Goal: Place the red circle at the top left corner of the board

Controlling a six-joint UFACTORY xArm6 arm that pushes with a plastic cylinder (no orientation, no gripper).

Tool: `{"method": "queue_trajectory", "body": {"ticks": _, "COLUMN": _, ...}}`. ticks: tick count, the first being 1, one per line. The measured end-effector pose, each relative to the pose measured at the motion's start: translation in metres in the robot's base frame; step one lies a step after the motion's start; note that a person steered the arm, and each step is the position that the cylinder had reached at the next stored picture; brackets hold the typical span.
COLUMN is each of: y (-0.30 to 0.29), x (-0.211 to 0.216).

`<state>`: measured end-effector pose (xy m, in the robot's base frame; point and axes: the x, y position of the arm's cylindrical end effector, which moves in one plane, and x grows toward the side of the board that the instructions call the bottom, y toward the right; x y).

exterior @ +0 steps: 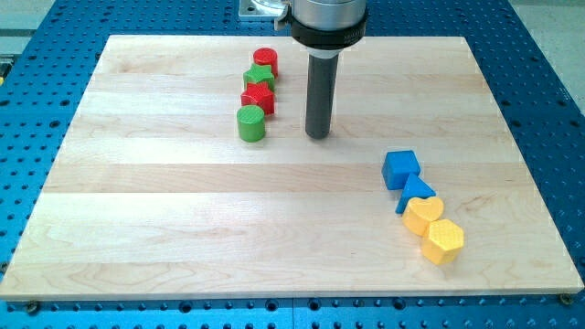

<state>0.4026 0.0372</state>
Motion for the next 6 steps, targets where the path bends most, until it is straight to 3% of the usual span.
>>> {"method": "queue_trajectory", "body": {"ticks": 2, "y": 0.000, "x": 0.001}}
{"method": "queue_trajectory", "body": {"ticks": 3, "y": -0.017, "x": -0.036}}
{"method": "queue_trajectory", "body": {"ticks": 4, "y": 0.000, "x": -0.113}}
{"method": "queue_trajectory", "body": {"ticks": 5, "y": -0.010, "x": -0.127}}
{"method": "queue_trajectory", "body": {"ticks": 6, "y": -0.088, "x": -0.137}}
